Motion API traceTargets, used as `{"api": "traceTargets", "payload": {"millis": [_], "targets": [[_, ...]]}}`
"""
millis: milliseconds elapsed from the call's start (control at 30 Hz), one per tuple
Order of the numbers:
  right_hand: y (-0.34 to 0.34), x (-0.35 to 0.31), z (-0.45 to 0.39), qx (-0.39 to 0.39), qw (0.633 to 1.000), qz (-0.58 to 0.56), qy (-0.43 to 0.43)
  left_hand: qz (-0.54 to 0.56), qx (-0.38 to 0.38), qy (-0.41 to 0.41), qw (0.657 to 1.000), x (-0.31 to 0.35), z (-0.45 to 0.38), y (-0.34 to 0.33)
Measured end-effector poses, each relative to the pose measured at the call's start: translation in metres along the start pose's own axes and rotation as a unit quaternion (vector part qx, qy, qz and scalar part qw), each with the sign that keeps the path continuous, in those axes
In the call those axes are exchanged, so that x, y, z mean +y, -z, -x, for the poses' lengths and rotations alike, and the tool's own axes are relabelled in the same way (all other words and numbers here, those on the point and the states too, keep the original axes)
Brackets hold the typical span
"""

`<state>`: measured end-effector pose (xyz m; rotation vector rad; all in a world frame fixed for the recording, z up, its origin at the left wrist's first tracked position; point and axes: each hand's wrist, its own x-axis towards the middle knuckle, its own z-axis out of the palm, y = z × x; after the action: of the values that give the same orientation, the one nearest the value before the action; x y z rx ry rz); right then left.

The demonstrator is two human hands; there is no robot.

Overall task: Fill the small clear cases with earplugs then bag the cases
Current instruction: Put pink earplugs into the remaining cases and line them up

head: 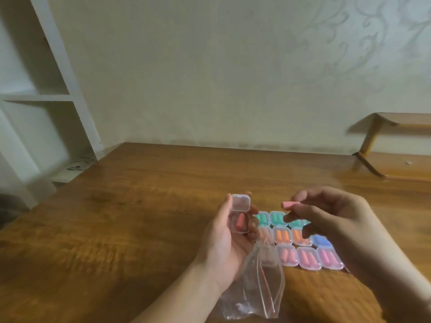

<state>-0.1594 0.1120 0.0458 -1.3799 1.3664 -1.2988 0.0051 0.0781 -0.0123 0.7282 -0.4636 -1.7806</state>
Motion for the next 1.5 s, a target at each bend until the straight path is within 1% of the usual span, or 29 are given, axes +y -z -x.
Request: {"api": "traceTargets", "payload": {"millis": [67,133,233,333,433,533,667,767,800,867,933,1000,1133,1300,1400,1500], "targets": [[-0.014,0.008,0.000,0.000,0.997,-0.069,-0.025,0.016,0.002,0.001,1.000,-0.001,-0.002,0.000],[-0.026,0.013,0.001,0.000,0.995,-0.098,-0.027,0.042,0.002,0.000,0.999,-0.001,-0.005,0.002],[-0.041,0.017,0.006,-0.015,0.995,-0.100,0.007,0.107,0.012,0.009,0.994,0.002,-0.009,0.003],[-0.049,0.016,0.010,-0.024,0.991,-0.129,0.039,0.157,0.011,0.009,0.987,0.006,-0.011,0.004],[-0.048,0.017,0.010,-0.017,0.989,-0.134,0.054,0.168,0.008,0.004,0.986,0.004,-0.011,0.003],[-0.045,0.021,0.008,-0.030,0.988,-0.144,0.039,0.138,0.000,-0.004,0.990,0.001,-0.010,0.004],[-0.048,0.029,0.006,-0.045,0.991,-0.101,0.076,0.092,-0.029,-0.006,0.995,0.004,-0.002,-0.001],[-0.053,0.034,0.007,-0.034,0.990,-0.070,0.115,0.066,-0.047,-0.001,0.997,0.004,0.002,-0.001],[-0.054,0.034,0.009,-0.024,0.990,-0.044,0.130,0.062,-0.053,0.003,0.997,0.004,0.003,-0.002],[-0.056,0.035,0.010,0.019,0.983,0.053,0.175,0.061,-0.060,0.006,0.996,0.004,0.006,-0.003],[-0.058,0.038,0.010,0.065,0.959,0.159,0.227,0.071,-0.068,0.011,0.995,0.003,0.008,-0.005],[-0.060,0.039,0.009,0.082,0.944,0.201,0.250,0.074,-0.080,0.012,0.994,0.002,0.010,-0.006],[-0.062,0.045,0.006,0.075,0.938,0.209,0.266,0.064,-0.089,0.004,0.994,0.000,0.011,-0.006],[-0.061,0.050,0.002,0.067,0.941,0.220,0.246,0.062,-0.098,0.003,0.993,-0.002,0.010,-0.005],[-0.058,0.044,0.005,0.052,0.943,0.213,0.249,0.056,-0.101,0.017,0.993,0.000,0.011,-0.005],[-0.050,0.036,0.004,0.111,0.962,0.139,0.207,0.060,-0.093,0.010,0.994,0.002,0.007,-0.001]]}}
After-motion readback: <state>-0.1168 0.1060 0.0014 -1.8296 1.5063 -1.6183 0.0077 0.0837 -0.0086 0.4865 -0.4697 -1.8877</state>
